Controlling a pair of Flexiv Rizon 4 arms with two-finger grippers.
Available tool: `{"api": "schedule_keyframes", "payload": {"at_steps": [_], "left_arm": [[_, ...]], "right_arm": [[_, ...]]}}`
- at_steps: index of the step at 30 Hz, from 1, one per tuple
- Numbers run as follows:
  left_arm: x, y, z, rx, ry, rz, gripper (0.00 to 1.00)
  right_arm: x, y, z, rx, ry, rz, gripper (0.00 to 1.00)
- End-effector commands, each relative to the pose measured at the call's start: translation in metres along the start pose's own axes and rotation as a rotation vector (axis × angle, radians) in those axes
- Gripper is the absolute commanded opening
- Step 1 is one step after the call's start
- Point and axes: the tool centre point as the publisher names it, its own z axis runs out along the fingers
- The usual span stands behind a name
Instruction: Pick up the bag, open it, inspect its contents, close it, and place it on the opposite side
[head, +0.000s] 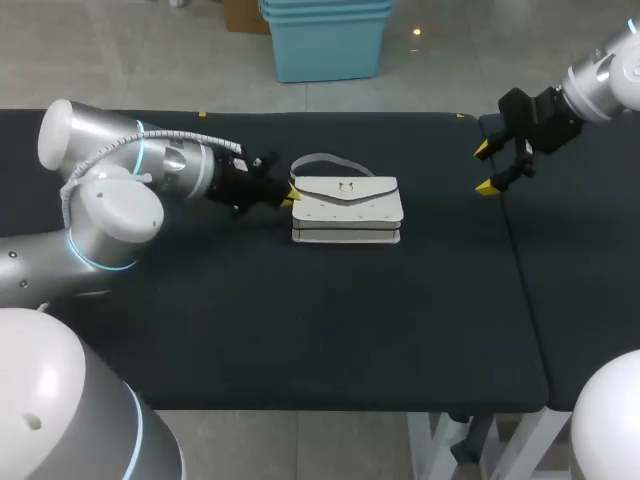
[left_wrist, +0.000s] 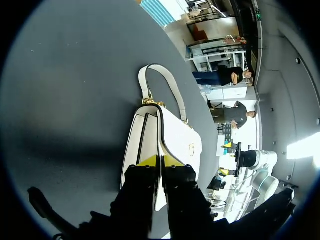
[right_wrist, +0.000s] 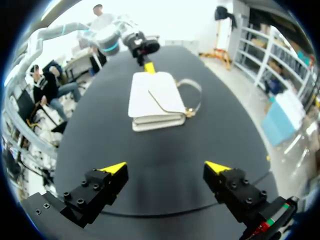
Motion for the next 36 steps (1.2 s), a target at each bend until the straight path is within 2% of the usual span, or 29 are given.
{"api": "schedule_keyframes", "payload": {"at_steps": [1,11,22,23,24,25,31,36], "left_arm": [[-0.002,0.000,-0.003,-0.104,0.001,0.022,0.00],[0.003,0.003,0.013,-0.096,-0.005,0.016,0.00],[0.007,0.007,0.024,-0.126,-0.010,0.039,0.00],[0.007,0.007,0.023,-0.127,-0.010,0.039,0.26],[0.007,0.006,0.022,-0.127,-0.011,0.039,0.85],[0.007,0.005,0.021,-0.128,-0.009,0.034,1.00],[0.006,0.002,0.003,-0.126,-0.002,0.025,1.00],[0.011,0.003,-0.021,-0.125,0.000,0.022,1.00]], "right_arm": [[-0.001,0.000,0.000,0.000,0.001,0.000,1.00],[-0.001,0.000,0.000,0.000,0.001,0.000,1.00],[-0.001,0.000,0.000,0.000,0.001,0.000,1.00],[-0.001,0.000,0.000,0.000,0.001,0.000,1.00],[-0.001,0.000,0.000,0.000,0.001,0.000,1.00],[-0.001,0.000,0.000,0.000,0.001,0.000,1.00],[-0.001,0.000,0.000,0.000,0.001,0.000,1.00],[-0.001,0.000,0.000,0.000,0.001,0.000,1.00]]}}
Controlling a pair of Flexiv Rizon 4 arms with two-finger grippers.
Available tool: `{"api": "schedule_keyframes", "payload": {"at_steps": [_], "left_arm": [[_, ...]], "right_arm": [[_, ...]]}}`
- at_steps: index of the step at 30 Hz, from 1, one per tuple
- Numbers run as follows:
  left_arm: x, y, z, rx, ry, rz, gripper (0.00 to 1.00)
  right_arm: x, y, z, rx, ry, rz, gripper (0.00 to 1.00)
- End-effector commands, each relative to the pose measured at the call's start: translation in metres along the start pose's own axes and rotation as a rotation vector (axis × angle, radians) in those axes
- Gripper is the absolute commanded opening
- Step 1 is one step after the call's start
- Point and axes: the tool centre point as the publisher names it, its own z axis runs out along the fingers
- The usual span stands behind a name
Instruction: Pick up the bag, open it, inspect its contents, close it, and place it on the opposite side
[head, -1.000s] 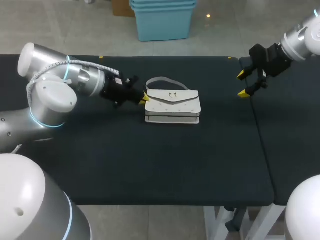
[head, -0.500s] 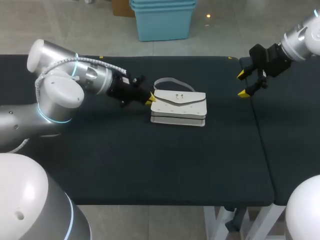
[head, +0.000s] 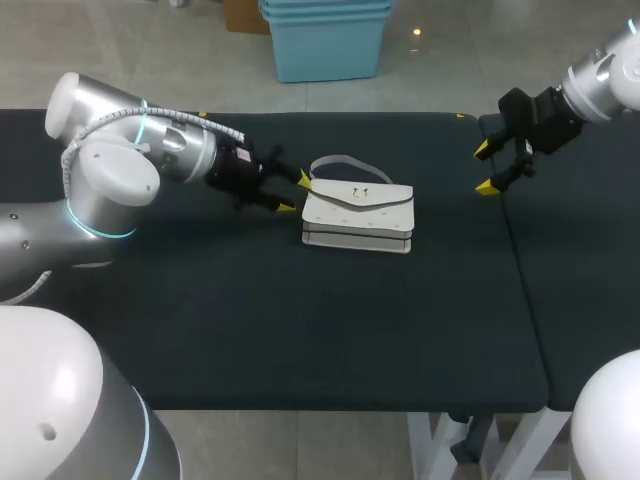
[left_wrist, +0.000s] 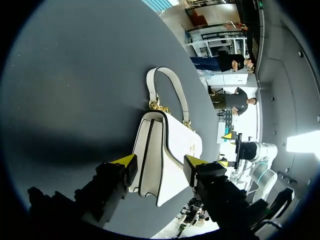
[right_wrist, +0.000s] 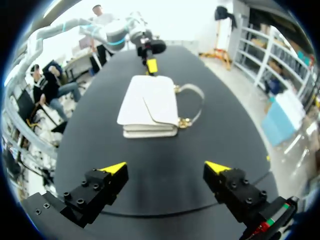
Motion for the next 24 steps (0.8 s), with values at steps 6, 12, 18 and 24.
{"api": "schedule_keyframes", "payload": {"at_steps": [6,12,18,24], "left_arm": [[0.012,0.011,-0.044,-0.049,-0.053,0.027,1.00],[0.019,0.006,-0.058,-0.097,-0.129,0.069,1.00],[0.023,-0.007,-0.068,-0.139,-0.218,0.117,1.00],[0.025,-0.015,-0.080,-0.180,-0.287,0.263,1.00]], "right_arm": [[0.000,0.015,-0.008,0.090,-0.061,-0.011,1.00],[0.005,0.032,-0.017,0.148,-0.094,-0.028,1.00],[0.015,0.051,-0.026,0.208,-0.136,-0.052,1.00],[0.035,0.073,-0.020,0.265,-0.192,-0.103,1.00]]}}
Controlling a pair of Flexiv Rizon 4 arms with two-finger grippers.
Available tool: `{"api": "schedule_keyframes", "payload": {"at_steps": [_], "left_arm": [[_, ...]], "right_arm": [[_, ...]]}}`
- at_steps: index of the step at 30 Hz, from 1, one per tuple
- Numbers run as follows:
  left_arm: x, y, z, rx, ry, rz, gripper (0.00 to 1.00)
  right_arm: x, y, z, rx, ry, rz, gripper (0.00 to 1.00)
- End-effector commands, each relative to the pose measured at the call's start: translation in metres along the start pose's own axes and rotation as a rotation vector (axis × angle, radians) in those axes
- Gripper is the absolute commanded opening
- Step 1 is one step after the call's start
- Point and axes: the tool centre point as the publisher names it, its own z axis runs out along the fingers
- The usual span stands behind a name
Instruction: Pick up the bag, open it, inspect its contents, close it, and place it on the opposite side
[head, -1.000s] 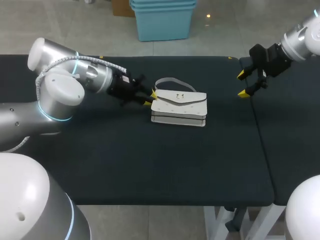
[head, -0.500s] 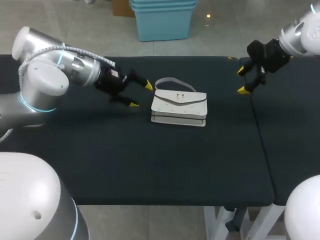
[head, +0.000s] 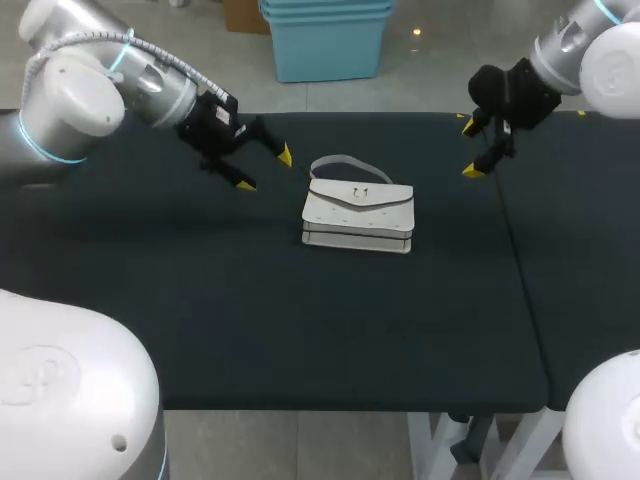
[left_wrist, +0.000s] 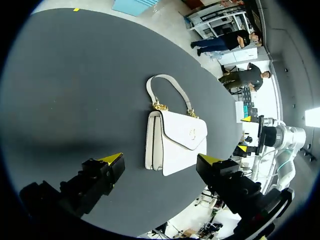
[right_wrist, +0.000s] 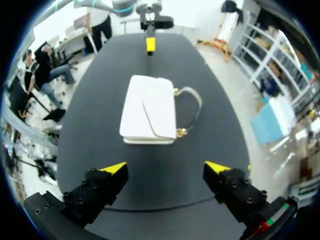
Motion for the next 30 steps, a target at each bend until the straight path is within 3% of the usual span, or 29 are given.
{"api": "schedule_keyframes", "payload": {"at_steps": [1,9,11,26,30], "left_arm": [[0.004,-0.007,-0.011,-0.077,-0.059,0.097,1.00],[-0.003,-0.003,-0.028,-0.139,-0.069,0.405,1.00],[-0.004,-0.001,-0.032,-0.233,-0.084,0.472,1.00],[-0.004,-0.001,-0.032,-0.233,-0.084,0.472,1.00],[-0.004,-0.010,-0.035,-0.269,-0.061,0.805,1.00]], "right_arm": [[0.020,0.020,0.003,0.081,-0.086,-0.025,1.00],[0.036,0.044,0.016,0.106,-0.094,-0.082,1.00],[0.039,0.047,0.018,0.102,-0.094,-0.083,1.00],[0.046,0.058,0.032,0.089,-0.065,0.008,1.00],[0.050,0.058,0.039,0.108,-0.068,0.015,1.00]]}}
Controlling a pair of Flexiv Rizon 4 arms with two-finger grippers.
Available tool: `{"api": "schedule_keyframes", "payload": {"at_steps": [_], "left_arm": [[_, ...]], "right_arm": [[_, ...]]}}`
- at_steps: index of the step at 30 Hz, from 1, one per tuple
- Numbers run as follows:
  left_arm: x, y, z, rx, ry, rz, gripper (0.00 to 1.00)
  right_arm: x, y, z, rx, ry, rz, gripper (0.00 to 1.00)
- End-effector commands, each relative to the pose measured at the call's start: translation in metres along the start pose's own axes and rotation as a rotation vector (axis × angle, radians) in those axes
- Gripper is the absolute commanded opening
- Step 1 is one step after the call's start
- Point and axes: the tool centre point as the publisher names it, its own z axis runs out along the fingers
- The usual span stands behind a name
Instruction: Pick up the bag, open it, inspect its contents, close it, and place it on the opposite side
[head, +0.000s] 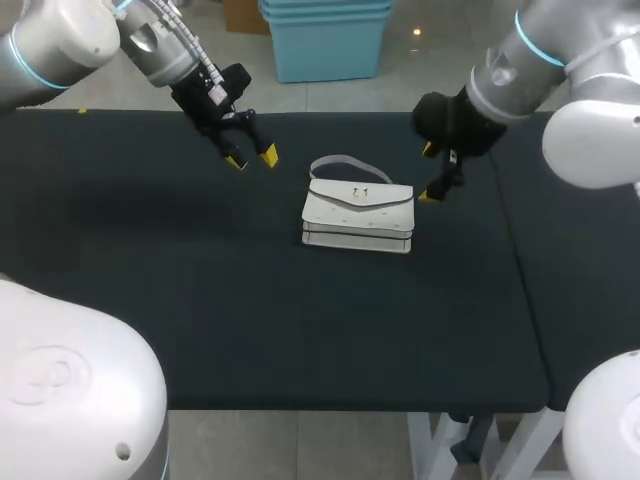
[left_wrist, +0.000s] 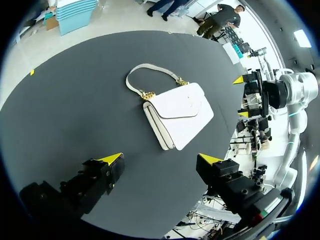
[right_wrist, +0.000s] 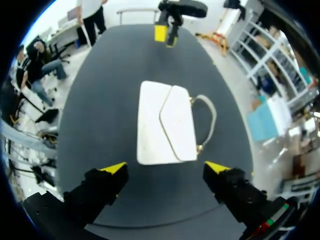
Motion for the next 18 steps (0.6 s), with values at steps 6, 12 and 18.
{"api": "schedule_keyframes", "payload": {"at_steps": [6,12,18], "left_arm": [[-0.008,0.000,-0.009,-0.115,0.063,0.808,1.00],[-0.005,-0.001,-0.009,-0.190,0.109,0.961,1.00],[-0.005,-0.001,-0.009,-0.190,0.109,0.961,1.00]], "right_arm": [[0.006,0.006,0.011,0.017,-0.028,-0.012,1.00],[0.015,0.006,0.026,-0.044,0.024,-0.071,1.00],[0.015,0.006,0.026,-0.044,0.024,-0.071,1.00]]}}
